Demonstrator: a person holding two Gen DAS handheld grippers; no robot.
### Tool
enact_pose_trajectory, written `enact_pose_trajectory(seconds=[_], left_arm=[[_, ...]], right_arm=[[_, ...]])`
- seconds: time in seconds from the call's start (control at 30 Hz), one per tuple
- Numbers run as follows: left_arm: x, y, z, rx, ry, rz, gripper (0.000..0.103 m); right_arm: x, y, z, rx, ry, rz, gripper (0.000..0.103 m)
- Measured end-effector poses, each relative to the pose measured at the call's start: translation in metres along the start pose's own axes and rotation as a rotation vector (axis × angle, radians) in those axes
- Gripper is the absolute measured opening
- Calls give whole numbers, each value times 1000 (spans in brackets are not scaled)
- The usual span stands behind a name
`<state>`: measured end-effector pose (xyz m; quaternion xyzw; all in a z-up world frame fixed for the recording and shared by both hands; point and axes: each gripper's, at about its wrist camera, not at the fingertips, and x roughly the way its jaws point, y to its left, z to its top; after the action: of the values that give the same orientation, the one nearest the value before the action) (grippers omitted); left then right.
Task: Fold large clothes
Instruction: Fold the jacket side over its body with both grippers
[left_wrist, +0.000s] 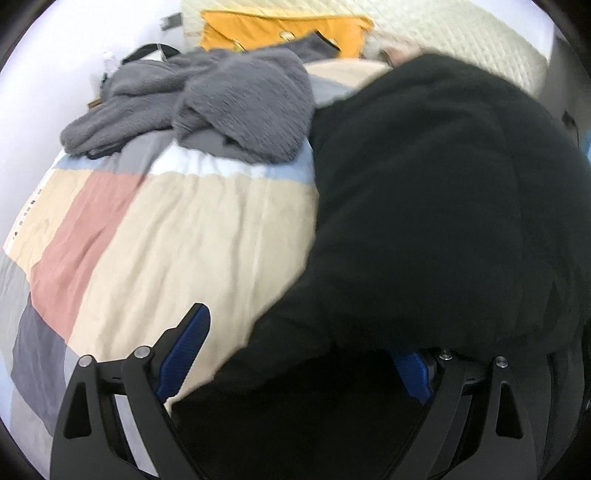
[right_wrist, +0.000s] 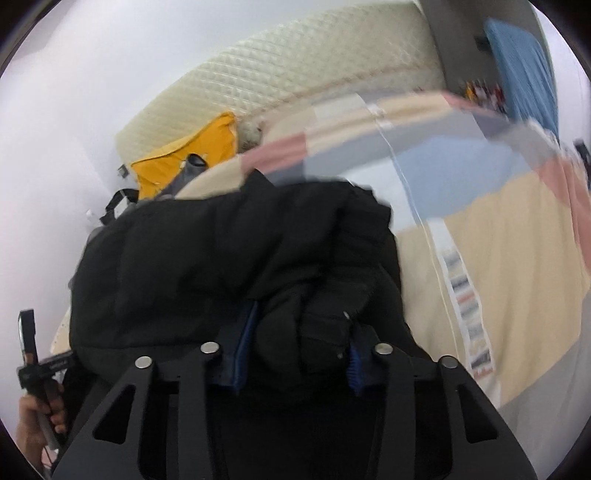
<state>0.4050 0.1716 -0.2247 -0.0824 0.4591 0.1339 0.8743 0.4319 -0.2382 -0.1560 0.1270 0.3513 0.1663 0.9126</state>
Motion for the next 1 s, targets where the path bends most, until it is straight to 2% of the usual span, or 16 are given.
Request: enact_pose_trajectory(seconds=[0.1,0.2,0.3,0.37,0.57,0.87,1.0], left_arm=[[-7,13,5,-60,-52,11,92],[-15,35,10,-167,-88,-1,92],[-17,59,13,-266,-93,-43,92],[-16,64,15,-288,-84,-61,92],[-21,61,17,-303,-86,-120,92],[-25,37,16,-186,-136,-69,92],[-19,31,13,-161,-119,-100,93]], right_arm=[[-17,30,10,-73,-46,36,35],[-34,55,13,-138,-91,65,34],[-50,71,16,-182,-143,86,34],[-56,77,19,-200,-173,79,33],[-42,68,24,-222,-176,-17,30],[12,44,10,-332,-75,-174,28],[33,32,1,-334,-57,-220,28]])
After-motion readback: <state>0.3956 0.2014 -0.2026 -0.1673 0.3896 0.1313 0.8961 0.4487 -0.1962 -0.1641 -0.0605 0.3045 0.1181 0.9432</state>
